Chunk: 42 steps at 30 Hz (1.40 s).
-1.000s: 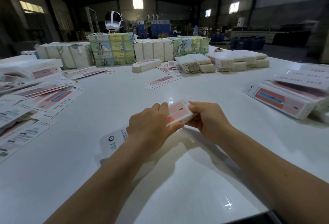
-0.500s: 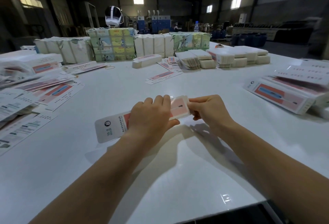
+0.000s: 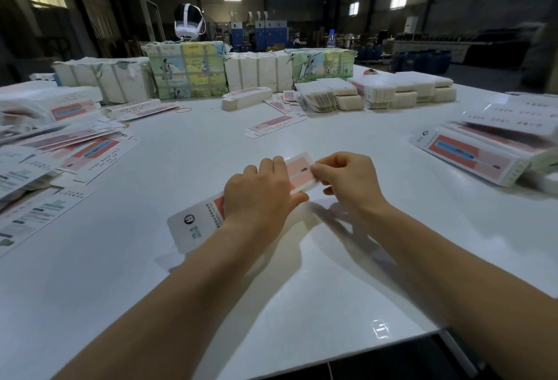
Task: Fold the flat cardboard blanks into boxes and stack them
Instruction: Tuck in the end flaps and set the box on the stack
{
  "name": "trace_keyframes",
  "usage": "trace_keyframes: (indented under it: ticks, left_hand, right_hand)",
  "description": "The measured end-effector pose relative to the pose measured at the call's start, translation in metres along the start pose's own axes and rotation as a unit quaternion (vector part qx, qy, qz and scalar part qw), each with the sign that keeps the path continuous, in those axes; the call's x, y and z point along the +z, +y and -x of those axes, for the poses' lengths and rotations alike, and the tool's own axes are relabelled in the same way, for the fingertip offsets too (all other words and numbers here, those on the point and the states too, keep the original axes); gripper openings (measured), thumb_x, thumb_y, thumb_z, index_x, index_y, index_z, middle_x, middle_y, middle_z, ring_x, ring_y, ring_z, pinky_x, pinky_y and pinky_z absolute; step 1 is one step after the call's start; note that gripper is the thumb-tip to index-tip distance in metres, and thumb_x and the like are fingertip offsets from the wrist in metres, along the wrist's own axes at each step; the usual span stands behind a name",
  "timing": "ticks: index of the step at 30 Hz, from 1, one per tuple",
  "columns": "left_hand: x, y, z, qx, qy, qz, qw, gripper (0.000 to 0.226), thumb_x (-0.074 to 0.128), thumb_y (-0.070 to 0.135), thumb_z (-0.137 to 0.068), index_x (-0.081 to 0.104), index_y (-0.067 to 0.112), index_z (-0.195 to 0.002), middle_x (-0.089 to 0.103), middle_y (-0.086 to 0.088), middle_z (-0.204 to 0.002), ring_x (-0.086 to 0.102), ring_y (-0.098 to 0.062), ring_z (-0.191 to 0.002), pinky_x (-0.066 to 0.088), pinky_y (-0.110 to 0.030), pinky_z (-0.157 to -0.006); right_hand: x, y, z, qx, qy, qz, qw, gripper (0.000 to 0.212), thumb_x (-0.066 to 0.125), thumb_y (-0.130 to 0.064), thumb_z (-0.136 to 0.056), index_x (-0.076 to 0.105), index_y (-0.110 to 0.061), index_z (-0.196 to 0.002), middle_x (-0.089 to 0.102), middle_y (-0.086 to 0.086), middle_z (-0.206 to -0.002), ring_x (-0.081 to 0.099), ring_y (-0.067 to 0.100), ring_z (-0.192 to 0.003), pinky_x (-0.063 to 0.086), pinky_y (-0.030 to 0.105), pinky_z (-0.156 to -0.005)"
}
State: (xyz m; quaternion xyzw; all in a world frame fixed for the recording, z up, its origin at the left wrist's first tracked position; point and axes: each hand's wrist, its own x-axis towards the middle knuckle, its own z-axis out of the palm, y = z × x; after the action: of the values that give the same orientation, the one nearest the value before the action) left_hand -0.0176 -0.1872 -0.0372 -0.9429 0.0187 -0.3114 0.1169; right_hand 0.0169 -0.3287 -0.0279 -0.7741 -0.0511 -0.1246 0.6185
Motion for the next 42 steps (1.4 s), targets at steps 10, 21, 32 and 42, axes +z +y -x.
trace_keyframes:
  ticks: [10,21,32,42]
  left_hand:
    - [-0.004,-0.003,-0.001,-0.01,-0.005,0.041,0.999,0.068,0.033,0.069,-0.086,0.037,0.019,-0.131,0.055,0.002,-0.112,0.057,-0.019,-0.089,0.036,-0.029,-0.06]
    - [-0.005,-0.007,-0.004,-0.022,-0.035,0.061,0.997,0.064,0.032,0.07,-0.085,0.039,0.02,-0.125,0.054,0.003,-0.111,0.058,-0.02,-0.094,0.032,-0.03,-0.058]
    - [-0.002,-0.011,-0.003,-0.001,-0.03,0.036,0.999,0.066,0.027,0.071,-0.084,0.039,0.021,-0.125,0.055,0.003,-0.11,0.059,-0.019,-0.091,0.033,-0.029,-0.058]
    - [-0.006,-0.031,-0.002,0.093,-0.119,0.071,0.986,0.064,0.026,0.069,-0.086,0.038,0.021,-0.127,0.055,0.003,-0.11,0.058,-0.023,-0.093,0.039,-0.031,-0.065]
  right_hand:
    - [0.003,-0.005,0.006,-0.072,0.011,0.017,0.997,0.018,0.062,-0.01,-0.086,0.067,-0.019,-0.071,0.066,-0.004,-0.071,0.056,0.011,-0.068,0.047,0.027,-0.066]
    - [0.009,-0.002,0.01,-0.051,-0.044,0.003,0.998,0.041,0.052,-0.016,-0.091,0.07,-0.037,-0.061,0.069,-0.009,-0.066,0.053,0.001,-0.06,0.048,0.03,-0.065]
    - [0.01,-0.002,0.009,-0.094,-0.049,0.103,0.989,0.026,0.048,-0.016,-0.097,0.074,-0.019,-0.101,0.051,-0.002,-0.081,0.049,0.007,-0.074,0.036,0.006,-0.061]
    - [-0.001,0.006,0.002,-0.26,-0.257,0.247,0.897,0.079,0.068,-0.008,-0.082,0.025,-0.011,-0.147,0.031,0.004,-0.149,0.019,0.02,-0.141,0.006,0.006,-0.108]
